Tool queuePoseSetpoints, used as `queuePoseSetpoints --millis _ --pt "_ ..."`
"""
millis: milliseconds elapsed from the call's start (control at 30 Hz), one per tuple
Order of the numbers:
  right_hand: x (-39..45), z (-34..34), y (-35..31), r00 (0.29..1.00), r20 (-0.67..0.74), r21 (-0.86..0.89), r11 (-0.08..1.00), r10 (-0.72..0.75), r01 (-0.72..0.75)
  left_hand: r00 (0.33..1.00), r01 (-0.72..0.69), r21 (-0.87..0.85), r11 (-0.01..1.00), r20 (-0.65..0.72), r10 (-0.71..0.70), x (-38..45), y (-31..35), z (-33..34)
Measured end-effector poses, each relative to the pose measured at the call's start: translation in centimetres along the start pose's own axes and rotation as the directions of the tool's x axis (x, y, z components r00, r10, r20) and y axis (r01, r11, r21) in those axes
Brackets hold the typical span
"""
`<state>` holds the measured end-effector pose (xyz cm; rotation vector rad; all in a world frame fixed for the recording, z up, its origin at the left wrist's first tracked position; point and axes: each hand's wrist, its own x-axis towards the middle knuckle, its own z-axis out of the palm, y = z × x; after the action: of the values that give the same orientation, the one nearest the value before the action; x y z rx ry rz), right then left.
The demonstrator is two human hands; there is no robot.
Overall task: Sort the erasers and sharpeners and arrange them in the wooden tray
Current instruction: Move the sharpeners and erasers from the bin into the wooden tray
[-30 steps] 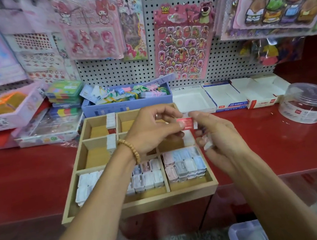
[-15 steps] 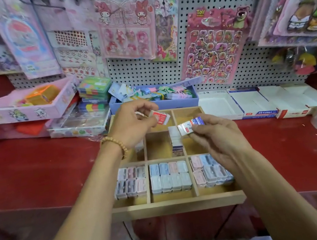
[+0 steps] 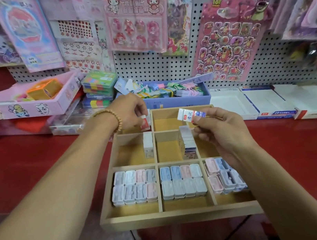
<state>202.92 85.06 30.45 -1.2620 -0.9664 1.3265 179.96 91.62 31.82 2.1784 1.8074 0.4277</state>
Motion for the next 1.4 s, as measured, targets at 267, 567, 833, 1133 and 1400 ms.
queuePoseSetpoints --millis 267,567,833,1133,1400 --pt "0.2 -0.7 0.4 1.0 0.009 0.022 0.999 -0.024 0.024 1.0 0.007 0.02 1.0 -0.02 -0.006 0.9 -0.5 3.0" --pt "0.2 -1.2 0.9 1.0 -0.005 -0.004 1.0 -0.018 0.018 0.999 0.02 -0.038 0.999 -0.049 -0.022 0.6 -1.1 3.1" --pt "-2.0 -2.2 0.0 0.999 0.024 0.041 0.998 -0.048 0.047 0.995 -0.039 -0.662 0.748 -0.092 -0.029 -3.8 6.2 1.4" --pt "-5.4 -4.0 -0.3 0.995 0.043 -0.023 0.995 -0.092 0.093 0.998 -0.068 -0.745 0.663 -0.051 0.044 -7.1 11.4 1.9" --pt "-6.9 -9.5 0.3 0.992 -0.06 -0.235 0.967 -0.115 0.098 0.988 -0.152 -0.141 0.978 -0.055 0.145 -7.1 10.4 2.6"
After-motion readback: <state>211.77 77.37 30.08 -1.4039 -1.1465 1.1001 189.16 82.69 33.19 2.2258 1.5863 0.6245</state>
